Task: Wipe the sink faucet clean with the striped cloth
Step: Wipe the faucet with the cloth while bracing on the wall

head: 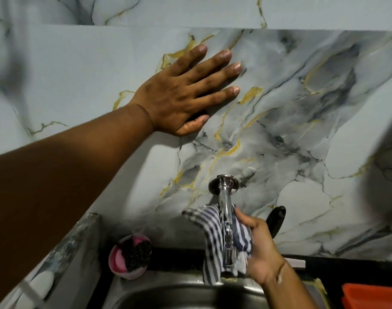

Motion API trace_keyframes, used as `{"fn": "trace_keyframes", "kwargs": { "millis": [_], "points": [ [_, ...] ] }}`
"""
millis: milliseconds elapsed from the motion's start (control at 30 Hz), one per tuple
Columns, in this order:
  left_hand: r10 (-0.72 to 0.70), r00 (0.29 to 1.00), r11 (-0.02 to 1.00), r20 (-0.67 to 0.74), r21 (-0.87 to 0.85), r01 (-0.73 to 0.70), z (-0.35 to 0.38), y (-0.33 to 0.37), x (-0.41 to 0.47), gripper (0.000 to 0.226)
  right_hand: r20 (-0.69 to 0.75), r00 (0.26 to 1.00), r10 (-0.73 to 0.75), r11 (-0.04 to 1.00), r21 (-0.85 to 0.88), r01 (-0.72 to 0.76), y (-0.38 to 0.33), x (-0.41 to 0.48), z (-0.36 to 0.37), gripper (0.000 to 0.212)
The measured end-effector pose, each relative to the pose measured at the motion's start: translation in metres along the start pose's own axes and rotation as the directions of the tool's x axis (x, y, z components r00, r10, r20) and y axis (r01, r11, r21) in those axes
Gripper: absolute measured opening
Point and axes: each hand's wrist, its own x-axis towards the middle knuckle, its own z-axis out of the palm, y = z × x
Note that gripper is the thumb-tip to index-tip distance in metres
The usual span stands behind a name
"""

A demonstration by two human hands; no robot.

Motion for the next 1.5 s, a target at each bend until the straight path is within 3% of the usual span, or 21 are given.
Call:
{"fn": "trace_keyframes", "kwargs": {
  "millis": [100, 200, 333, 467, 567, 633, 667, 700, 733, 800, 833, 967, 1067, 1167, 1267, 1400, 1500],
  "points": [
    [-0.002, 1.000, 1.000, 0.010, 0.003, 0.002, 0.000, 0.000, 0.000, 0.067, -0.014, 1.000, -0.027, 0.996, 0.089, 0.029, -0.013, 0.025, 0.010, 0.045],
    [-0.001, 1.000, 1.000, -0.001, 0.002, 0.001, 0.000, 0.000, 0.000, 0.067, 0.107, 0.994, -0.010, 0.985, 0.172, -0.009, 0.007, 0.021, 0.000, 0.051],
    [-0.003, 1.000, 1.000, -0.007, 0.003, 0.003, 0.000, 0.000, 0.000, 0.066, 0.197, 0.980, 0.010, 0.993, 0.114, -0.033, 0.018, 0.014, -0.009, 0.052],
    [0.006, 1.000, 1.000, -0.012, 0.004, -0.006, 0.000, -0.001, 0.000, 0.066, 0.019, 0.995, -0.095, 0.976, 0.197, 0.089, 0.001, 0.020, 0.010, 0.046],
    [0.005, 1.000, 1.000, -0.023, -0.004, -0.006, 0.001, 0.001, 0.000, 0.066, -0.206, 0.933, -0.296, 0.952, -0.148, 0.269, 0.009, -0.009, 0.012, 0.038],
    [0.006, 1.000, 1.000, -0.026, -0.012, -0.006, 0.001, 0.000, 0.000, 0.065, -0.335, 0.767, -0.548, 0.772, -0.557, 0.308, 0.033, -0.034, 0.012, 0.025],
    [0.006, 1.000, 1.000, -0.027, -0.013, -0.006, 0.001, 0.000, 0.000, 0.064, -0.267, 0.693, -0.670, 0.628, -0.703, 0.336, 0.047, -0.043, 0.014, 0.016],
    [0.007, 1.000, 1.000, -0.029, -0.014, -0.007, 0.001, 0.000, 0.000, 0.064, -0.136, 0.643, -0.753, 0.446, -0.824, 0.349, 0.055, -0.047, 0.014, 0.013],
    [0.007, 1.000, 1.000, -0.027, -0.014, -0.008, 0.000, -0.001, 0.000, 0.064, 0.063, 0.614, -0.787, 0.198, -0.917, 0.347, 0.058, -0.044, 0.016, 0.021],
    [0.002, 1.000, 1.000, -0.021, -0.012, -0.003, 0.000, 0.000, 0.000, 0.065, 0.477, 0.618, -0.625, -0.358, -0.878, 0.317, 0.044, -0.026, 0.021, 0.037],
    [0.002, 1.000, 1.000, -0.020, -0.011, -0.002, 0.000, -0.001, 0.000, 0.066, 0.569, 0.621, -0.539, -0.524, -0.804, 0.282, 0.032, -0.019, 0.030, 0.050],
    [0.006, 1.000, 1.000, -0.024, 0.000, -0.006, 0.001, -0.001, -0.001, 0.067, 0.590, 0.748, -0.304, -0.732, -0.647, 0.212, 0.010, -0.027, 0.037, 0.061],
    [0.008, 1.000, 1.000, -0.031, -0.018, -0.008, 0.002, 0.000, 0.000, 0.067, 0.653, 0.756, -0.052, -0.904, -0.353, 0.243, 0.036, -0.048, 0.010, 0.047],
    [0.010, 1.000, 1.000, -0.029, -0.010, -0.011, 0.001, -0.001, 0.000, 0.067, 0.617, 0.785, -0.051, -0.910, -0.353, 0.219, 0.019, -0.036, 0.020, 0.053],
    [0.003, 1.000, 1.000, -0.021, -0.026, -0.003, 0.000, 0.000, -0.001, 0.067, 0.557, 0.783, -0.275, -0.744, -0.639, 0.194, -0.015, -0.006, 0.052, 0.027],
    [0.005, 1.000, 0.999, -0.016, -0.042, -0.006, 0.000, 0.001, -0.002, 0.068, 0.555, 0.777, -0.297, -0.622, -0.730, 0.284, -0.002, -0.023, 0.038, 0.035],
    [-0.005, 1.000, 0.998, -0.023, -0.056, 0.003, 0.000, 0.002, -0.001, 0.067, 0.653, 0.735, -0.180, -0.720, -0.597, 0.354, 0.019, -0.055, 0.019, 0.058]
  ]
}}
